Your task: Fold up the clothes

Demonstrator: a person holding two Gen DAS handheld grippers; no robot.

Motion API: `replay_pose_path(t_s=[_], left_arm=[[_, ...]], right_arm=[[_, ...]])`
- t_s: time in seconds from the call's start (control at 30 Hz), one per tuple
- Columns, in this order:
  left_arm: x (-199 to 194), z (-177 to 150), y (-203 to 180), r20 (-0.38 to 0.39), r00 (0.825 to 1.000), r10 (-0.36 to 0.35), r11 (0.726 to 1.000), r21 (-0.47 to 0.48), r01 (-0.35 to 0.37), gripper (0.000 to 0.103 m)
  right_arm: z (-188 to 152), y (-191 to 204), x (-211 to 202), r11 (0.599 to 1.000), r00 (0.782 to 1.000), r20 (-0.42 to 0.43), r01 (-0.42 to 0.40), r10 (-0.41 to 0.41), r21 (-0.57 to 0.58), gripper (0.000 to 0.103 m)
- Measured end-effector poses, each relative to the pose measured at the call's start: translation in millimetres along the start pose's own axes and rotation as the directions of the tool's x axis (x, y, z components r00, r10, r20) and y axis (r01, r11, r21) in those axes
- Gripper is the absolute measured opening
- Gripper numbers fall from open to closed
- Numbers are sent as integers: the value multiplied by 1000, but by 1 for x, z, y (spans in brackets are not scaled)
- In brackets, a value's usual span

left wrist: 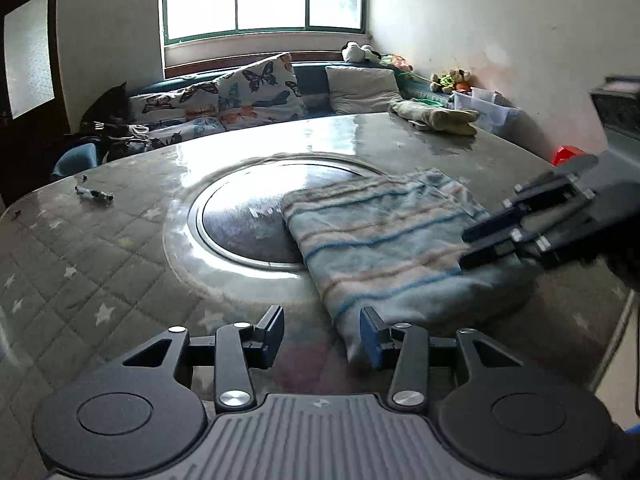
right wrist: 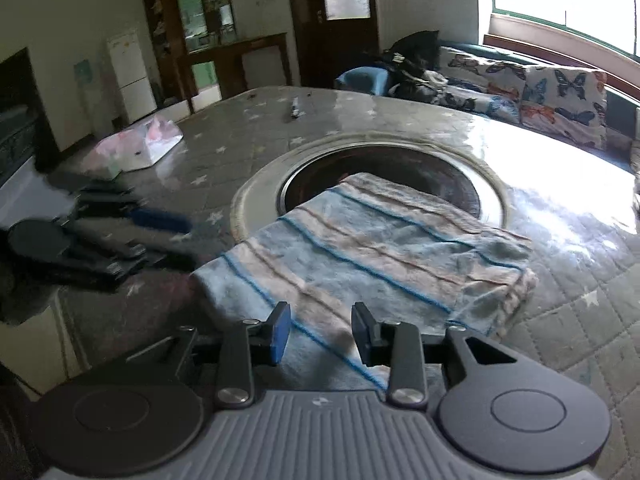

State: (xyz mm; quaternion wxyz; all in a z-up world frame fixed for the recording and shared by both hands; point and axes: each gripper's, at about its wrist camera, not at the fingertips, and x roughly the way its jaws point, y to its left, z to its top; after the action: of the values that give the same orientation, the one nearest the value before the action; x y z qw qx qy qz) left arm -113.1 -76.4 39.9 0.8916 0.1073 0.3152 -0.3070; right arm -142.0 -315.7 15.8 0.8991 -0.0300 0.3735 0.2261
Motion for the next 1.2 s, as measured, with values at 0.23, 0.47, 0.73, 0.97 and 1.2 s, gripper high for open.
replay_pose_path(t_s=[0.23, 0.47, 0.73, 0.97, 1.2], left_arm=[[10, -11, -10, -14, 1000, 15, 1000, 17, -15, 45], [13, -16, -8, -30, 997, 75, 997, -7, -76, 47], [-1, -11, -5, -6, 994, 105, 994, -27, -105, 45], [2, 15, -6, 55, 996, 73, 997, -44, -71, 45], [31, 38, 2, 38, 999, 36, 995, -95, -32, 45]], right_arm=[[-4, -8, -1, 998, 999, -1, 36, -36, 51, 34], [-12, -8, 0, 997, 999, -13, 48, -47, 63, 34], [-16, -3, -8, 996, 998, 6, 69, -69, 59, 34], [-32, 6, -22, 996, 997, -4, 78, -78, 52, 34], [-32, -13, -24, 984, 997, 4, 82, -83, 156, 34]])
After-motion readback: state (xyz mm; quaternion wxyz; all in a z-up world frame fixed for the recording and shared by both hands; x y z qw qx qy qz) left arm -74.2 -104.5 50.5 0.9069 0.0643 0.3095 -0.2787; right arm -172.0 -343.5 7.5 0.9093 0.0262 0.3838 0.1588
